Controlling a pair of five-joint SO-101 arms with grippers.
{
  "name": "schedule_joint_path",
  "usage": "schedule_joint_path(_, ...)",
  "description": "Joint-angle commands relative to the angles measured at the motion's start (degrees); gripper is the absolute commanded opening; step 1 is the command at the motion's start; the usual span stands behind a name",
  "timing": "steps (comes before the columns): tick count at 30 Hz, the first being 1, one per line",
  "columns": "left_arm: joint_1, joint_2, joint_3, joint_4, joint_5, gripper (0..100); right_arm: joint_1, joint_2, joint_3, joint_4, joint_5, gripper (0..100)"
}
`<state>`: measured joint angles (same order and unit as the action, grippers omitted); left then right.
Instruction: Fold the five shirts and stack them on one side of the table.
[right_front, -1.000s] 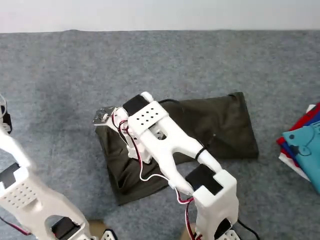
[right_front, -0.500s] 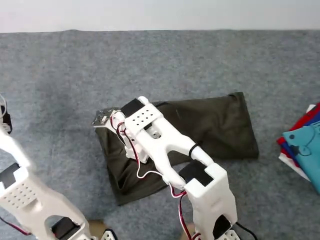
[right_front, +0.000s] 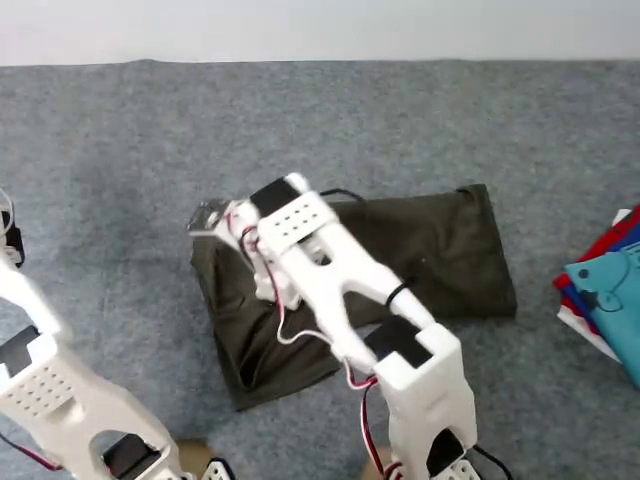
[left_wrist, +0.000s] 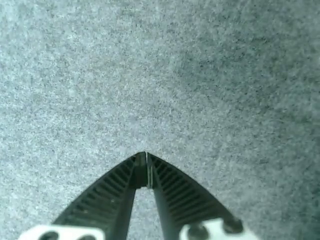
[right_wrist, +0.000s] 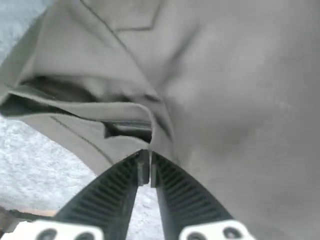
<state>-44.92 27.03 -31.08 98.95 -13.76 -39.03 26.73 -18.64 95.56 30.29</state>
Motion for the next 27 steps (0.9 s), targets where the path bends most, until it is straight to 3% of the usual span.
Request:
schedule_joint_path(1,0.1,-0.5,-0.2,0.9,-0.6,1,5.1,-1.2,-5.4,0.8,1.7,1.1)
schedule_joint_path(9,0.2,-0.5,-0.2,0.9,-0.4,1,8.2,-1.5,-6.5,1.6,3.4,1.1)
schedule_joint_path(12,0.2,-0.5,-0.2,0.9,-0.4,1,4.7,-1.5,-6.5,4.6,3.3,2.1)
schedule_joint_path(19,0.2,-0.5,-0.2,0.9,-0.4,1,0.2,-1.3,-5.6,7.3,-1.5,18.2)
schedule_joint_path(27,0.2,-0.5,-0.2,1.0,-0.3,1,-2.3,1.0,-5.5,7.2,-1.5,19.5)
